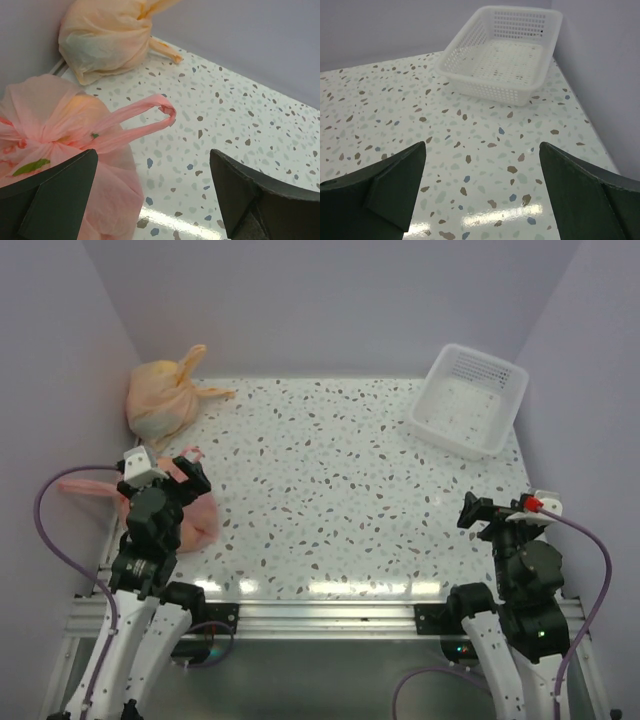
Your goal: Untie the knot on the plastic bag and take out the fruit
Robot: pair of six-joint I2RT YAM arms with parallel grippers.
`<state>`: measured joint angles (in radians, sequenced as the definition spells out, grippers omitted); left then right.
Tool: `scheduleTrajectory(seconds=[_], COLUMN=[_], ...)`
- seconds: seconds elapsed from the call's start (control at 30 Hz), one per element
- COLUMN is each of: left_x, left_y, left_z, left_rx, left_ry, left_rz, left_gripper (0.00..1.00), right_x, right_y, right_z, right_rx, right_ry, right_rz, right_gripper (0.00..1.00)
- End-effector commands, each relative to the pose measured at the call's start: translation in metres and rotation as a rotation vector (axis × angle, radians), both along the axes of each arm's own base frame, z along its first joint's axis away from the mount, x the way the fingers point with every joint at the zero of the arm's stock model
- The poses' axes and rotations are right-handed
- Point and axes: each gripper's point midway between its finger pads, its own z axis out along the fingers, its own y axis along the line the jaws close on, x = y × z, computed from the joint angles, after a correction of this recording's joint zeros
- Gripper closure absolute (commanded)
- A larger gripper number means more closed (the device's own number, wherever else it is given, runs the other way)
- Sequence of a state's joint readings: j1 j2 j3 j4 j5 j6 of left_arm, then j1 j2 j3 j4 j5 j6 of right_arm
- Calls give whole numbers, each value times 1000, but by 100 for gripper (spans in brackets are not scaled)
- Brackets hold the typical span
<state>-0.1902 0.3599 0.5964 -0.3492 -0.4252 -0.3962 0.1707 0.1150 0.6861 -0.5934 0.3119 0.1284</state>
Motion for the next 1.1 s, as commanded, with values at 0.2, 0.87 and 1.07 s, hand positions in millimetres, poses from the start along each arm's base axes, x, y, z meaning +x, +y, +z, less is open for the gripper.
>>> scheduleTrajectory(seconds=[0.2,0.87,1.07], left_x=[118,332,352], left_y=[-19,111,116], left_z=[-3,-96,-152], left_rx=[-115,-75,-56], left_ry=[216,370,486], left_rz=[33,276,279], left_gripper=[0,0,40], right_x=[-3,8,12], right_y=[3,23,33], right_z=[8,-2,-5], right_rx=[9,-15,-30], right_ry=[-22,39,60], right_rz=[21,125,184], right_gripper=[1,1,1])
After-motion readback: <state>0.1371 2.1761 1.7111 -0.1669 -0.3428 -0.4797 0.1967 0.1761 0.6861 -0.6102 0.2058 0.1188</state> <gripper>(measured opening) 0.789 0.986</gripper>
